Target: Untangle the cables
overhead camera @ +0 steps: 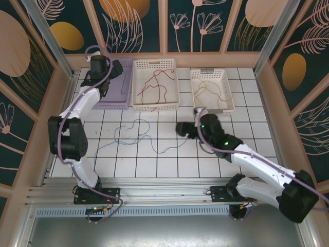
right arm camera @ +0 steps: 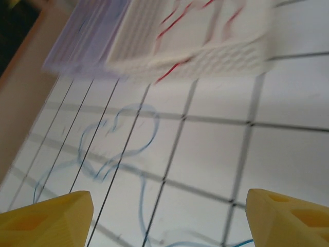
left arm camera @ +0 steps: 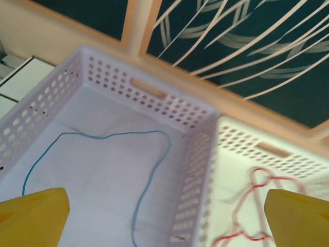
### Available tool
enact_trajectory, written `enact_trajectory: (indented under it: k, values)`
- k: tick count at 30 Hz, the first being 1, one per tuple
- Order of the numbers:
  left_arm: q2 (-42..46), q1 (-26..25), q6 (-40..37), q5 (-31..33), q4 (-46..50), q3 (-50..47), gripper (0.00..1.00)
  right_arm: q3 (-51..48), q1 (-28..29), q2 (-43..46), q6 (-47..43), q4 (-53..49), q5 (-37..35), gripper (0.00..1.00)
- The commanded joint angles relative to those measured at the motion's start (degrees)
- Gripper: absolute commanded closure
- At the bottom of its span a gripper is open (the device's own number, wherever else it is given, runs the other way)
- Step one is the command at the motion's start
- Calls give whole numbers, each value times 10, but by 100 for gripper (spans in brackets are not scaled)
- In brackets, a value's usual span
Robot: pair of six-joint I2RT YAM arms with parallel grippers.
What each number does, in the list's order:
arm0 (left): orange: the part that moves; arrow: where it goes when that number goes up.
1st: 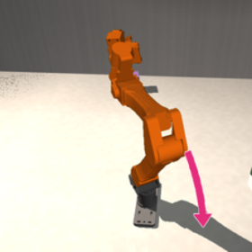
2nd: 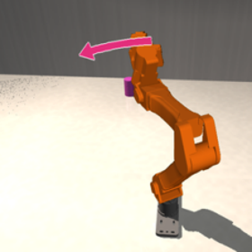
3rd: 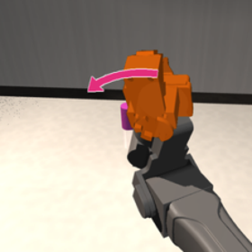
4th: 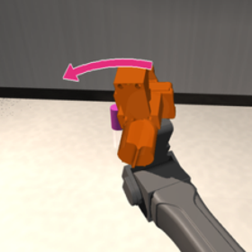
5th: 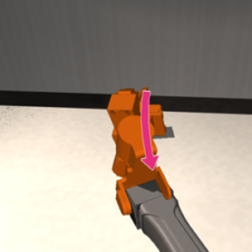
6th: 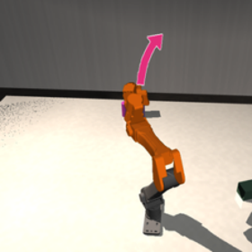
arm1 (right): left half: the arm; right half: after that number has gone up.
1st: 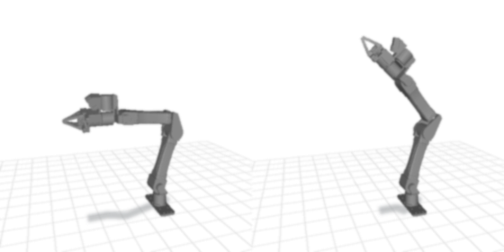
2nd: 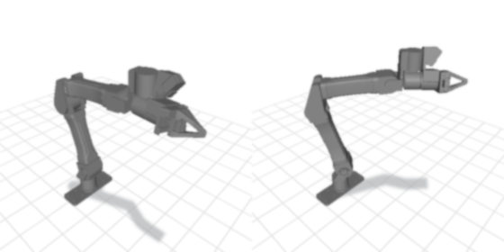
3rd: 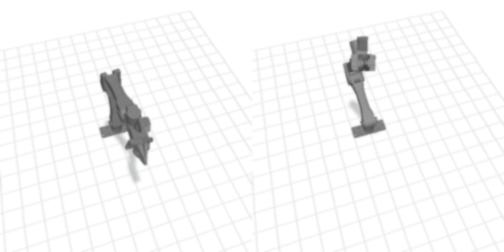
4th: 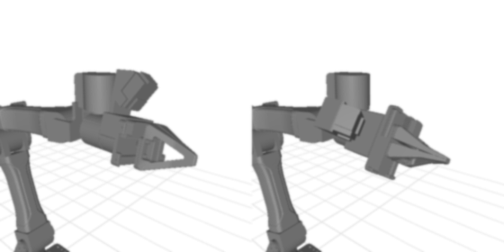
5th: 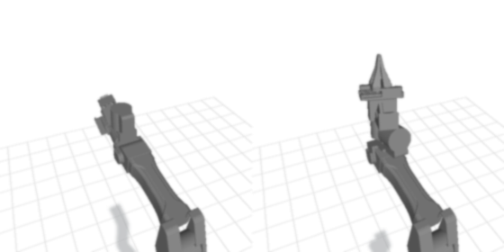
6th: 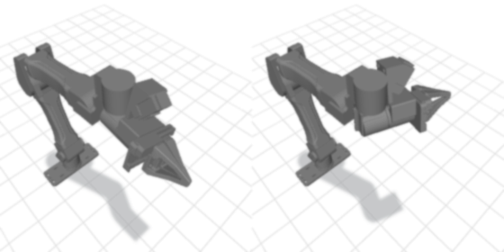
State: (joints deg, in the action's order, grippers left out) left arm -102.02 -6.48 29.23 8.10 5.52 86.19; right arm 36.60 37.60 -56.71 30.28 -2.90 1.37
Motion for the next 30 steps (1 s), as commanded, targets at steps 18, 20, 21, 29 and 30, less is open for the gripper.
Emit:
enact_trajectory:
  k: [18, 20, 21, 29, 30]
  values:
    - [396, -79, -36, -47, 137, -301, 2, 175, -385, -238, 0, -7, -3, 21]
    - [423, -79, -29, -47, 112, -356, 2, 205, -397, -278, 2, -13, 16, 22]
    - [436, -80, -26, -50, 102, -374, 2, 219, -398, -290, -1, -13, 13, 22]
    - [444, -83, -42, -31, 88, -421, 2, 308, -422, -377, -37, -32, -25, 24]
    - [444, -84, -44, -21, 88, -423, 1, 309, -425, -386, -40, -21, -25, 24]
